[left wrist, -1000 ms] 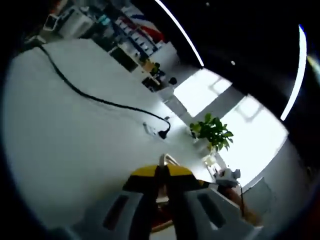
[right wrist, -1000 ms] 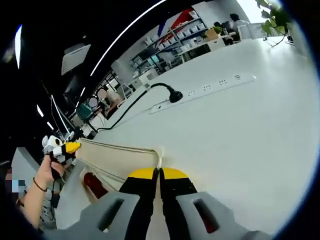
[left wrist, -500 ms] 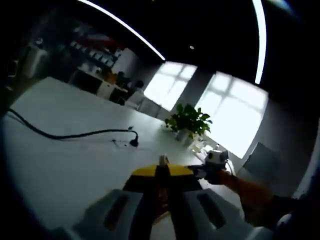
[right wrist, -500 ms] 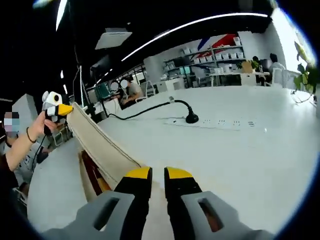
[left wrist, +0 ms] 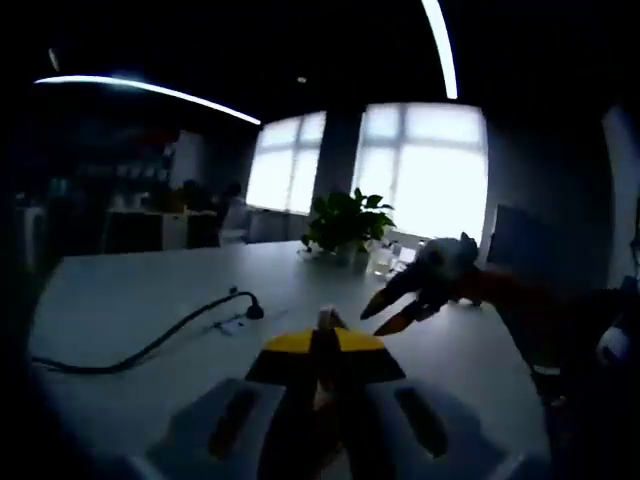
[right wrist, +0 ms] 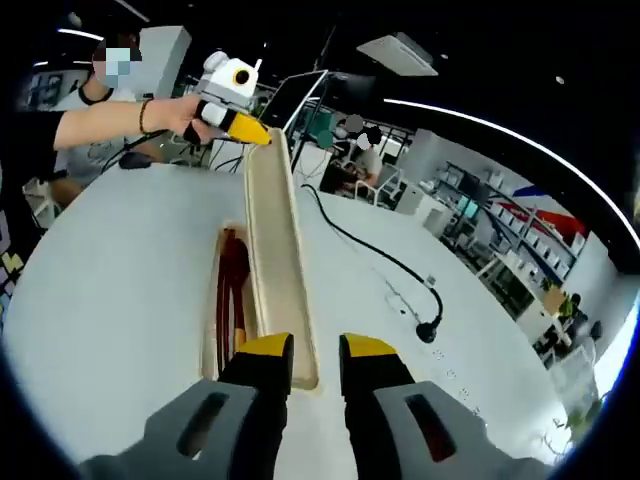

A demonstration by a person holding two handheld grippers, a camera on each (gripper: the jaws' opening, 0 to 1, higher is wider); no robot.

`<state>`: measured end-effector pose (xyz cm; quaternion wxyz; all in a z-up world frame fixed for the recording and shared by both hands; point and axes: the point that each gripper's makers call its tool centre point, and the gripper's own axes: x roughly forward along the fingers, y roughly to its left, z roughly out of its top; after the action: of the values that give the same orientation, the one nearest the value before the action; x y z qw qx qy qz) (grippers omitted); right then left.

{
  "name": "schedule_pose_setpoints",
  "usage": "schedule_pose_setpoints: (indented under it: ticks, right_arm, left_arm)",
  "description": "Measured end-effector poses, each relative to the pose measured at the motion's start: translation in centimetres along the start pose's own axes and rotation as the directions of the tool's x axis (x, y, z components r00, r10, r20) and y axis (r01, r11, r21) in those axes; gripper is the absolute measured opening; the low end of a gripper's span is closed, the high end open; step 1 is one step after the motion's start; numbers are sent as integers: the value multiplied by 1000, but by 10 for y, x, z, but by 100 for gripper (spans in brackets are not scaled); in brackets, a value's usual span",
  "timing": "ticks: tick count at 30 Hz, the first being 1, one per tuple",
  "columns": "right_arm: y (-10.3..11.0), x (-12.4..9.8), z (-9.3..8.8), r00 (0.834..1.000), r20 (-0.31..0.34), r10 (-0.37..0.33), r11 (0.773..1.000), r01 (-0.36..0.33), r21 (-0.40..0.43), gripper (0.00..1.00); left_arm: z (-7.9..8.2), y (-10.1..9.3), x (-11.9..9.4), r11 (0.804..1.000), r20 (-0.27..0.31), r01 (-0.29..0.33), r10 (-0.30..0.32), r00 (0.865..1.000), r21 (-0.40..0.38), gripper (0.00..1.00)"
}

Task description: Arrange the utensils inside the cutlery case until each visible utensil rests in its matching compartment.

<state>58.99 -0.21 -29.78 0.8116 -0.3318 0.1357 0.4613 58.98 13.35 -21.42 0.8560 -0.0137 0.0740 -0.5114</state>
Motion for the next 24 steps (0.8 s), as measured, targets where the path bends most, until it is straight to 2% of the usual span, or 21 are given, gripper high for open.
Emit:
schedule_pose_setpoints:
  ticks: [1,2,4,6,7,9,12,18,20,21,22,23,24]
  right_arm:
    - [1,3,3,1000,5,6,1000,-6,-18,22]
    - [-3,6,6,1000,16,0,999,1,-36,22]
    - [-1,11,11,999,30,17,999,-16,-33,21]
    - [7,18,15,997,50,54,998,-53,-18,20]
    - [6,21,13,997,48,65,998,-64,-28,19]
    - [12,26,8,996,29,84,995,-83,-58,19]
    - [14,32,1,997,12,74,993,-72,-96,21]
    - [7,32,5,997,53,61,993,-55,-104,8]
    - [5,29,6,999,23,42,993,-39,-112,4]
    - [0,27,6,1000,4,5,993,-5,-116,3]
    - [-1,23,8,1000,-14,-10,993,8,-114,3]
    - [1,21,9,1000,-12,-2,994,0,-111,3]
    - [4,18,10,1000,-26,-11,994,8,-113,3]
  left_arm:
    - [4,-8,0,998,17,42,-43,999,45,4]
    - [6,-12,0,995,28,57,-60,998,80,4]
    - [5,-12,0,992,14,35,-37,999,123,4]
    - [6,-17,-1,989,15,59,-61,998,139,4]
    - [6,-17,-1,982,3,57,-58,998,182,4]
    - [7,-17,-2,974,-3,53,-54,999,220,4]
    - [8,-20,-4,965,11,58,-63,998,257,4]
    - [16,-25,-8,936,51,29,-50,997,352,5]
    - [17,-23,-7,938,62,10,-33,998,346,8]
    - [17,-21,-8,947,66,-3,-19,998,321,9]
    - [15,-17,-8,968,69,-23,6,998,250,10]
    - [14,-17,-8,975,72,-23,7,997,219,12]
    - [13,-16,-10,996,76,-13,6,997,86,14]
